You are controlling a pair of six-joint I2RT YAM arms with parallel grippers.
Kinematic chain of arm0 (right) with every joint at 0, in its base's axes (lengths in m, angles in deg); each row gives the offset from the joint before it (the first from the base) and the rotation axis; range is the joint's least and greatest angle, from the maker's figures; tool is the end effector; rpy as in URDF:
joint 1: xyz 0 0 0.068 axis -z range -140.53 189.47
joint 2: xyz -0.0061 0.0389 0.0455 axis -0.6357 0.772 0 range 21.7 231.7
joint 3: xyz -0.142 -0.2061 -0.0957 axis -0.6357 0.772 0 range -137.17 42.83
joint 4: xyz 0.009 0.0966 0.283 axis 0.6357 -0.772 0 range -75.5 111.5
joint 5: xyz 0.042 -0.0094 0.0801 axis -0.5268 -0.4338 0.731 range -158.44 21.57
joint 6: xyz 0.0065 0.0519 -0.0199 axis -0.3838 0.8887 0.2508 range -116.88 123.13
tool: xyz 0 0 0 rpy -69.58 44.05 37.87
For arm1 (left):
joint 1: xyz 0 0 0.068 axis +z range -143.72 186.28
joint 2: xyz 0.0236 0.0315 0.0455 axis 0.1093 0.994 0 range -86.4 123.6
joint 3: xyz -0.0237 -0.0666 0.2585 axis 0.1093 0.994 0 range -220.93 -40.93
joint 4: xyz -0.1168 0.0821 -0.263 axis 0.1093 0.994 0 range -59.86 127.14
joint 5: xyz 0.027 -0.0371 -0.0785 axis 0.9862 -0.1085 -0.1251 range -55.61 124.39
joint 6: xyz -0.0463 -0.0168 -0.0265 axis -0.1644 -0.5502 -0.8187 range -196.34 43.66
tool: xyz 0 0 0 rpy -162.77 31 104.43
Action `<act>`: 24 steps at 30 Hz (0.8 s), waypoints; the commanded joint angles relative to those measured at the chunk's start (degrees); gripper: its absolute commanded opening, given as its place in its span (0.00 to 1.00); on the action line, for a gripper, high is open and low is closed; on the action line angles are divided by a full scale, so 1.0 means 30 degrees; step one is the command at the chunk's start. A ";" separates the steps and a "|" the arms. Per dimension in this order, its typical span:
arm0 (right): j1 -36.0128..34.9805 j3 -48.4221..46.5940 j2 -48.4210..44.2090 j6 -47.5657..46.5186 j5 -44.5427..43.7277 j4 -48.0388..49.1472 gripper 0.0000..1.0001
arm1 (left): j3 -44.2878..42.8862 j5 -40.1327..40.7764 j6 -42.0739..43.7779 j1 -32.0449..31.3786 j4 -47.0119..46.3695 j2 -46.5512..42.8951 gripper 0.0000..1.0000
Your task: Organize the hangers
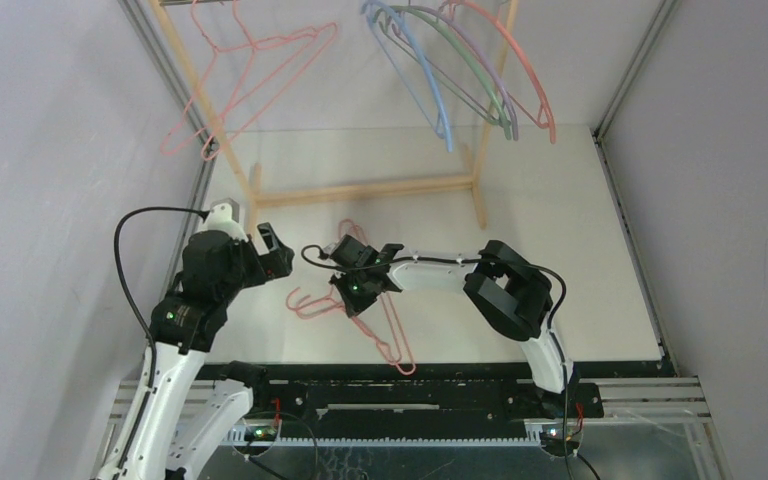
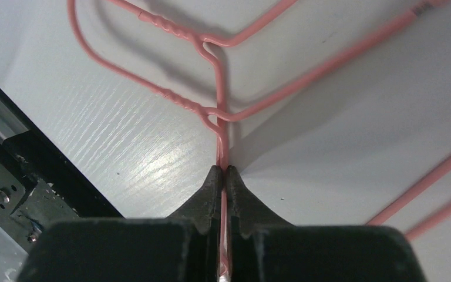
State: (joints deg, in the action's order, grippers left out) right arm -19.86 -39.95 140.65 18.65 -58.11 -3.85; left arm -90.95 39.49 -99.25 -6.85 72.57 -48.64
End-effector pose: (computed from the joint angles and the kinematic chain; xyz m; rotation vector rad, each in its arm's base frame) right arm 0.2309 0.4028 0.1219 -1.0988 2.5616 0.6298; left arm 0.1743 -0.0371 0.3347 -0.2336 2.0949 -0.2858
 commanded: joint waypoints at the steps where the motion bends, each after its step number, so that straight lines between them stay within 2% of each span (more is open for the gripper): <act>1: -0.0043 -0.0024 -0.0684 -0.0083 -0.1355 -0.0502 0.00 | 0.0119 -0.0577 0.0225 -0.0081 0.0066 -0.0600 0.99; 6: 0.0868 -0.1616 -0.1605 0.0367 -0.1083 -0.1026 0.00 | -0.0236 -0.1136 0.0049 -0.0082 0.0206 -0.1222 0.99; 13: 0.2861 -0.4693 -0.2093 0.3598 -0.0807 0.0148 0.00 | -0.0227 -0.2588 -0.0290 -0.0087 0.0181 -0.2228 1.00; 18: 0.3524 -0.7901 -0.1060 0.6123 -0.1416 0.0668 0.00 | 0.0299 -0.4507 -0.0767 -0.0092 -0.0377 -0.2846 0.99; 24: 0.3371 -1.1809 0.0227 0.8103 -0.1002 0.1164 0.00 | 0.1667 -0.5500 -0.1428 -0.0255 -0.1586 -0.2988 0.99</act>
State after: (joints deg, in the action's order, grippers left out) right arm -8.06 -68.76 139.85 36.73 -61.78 -4.22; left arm -88.54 26.95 -101.42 -7.07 72.05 -57.71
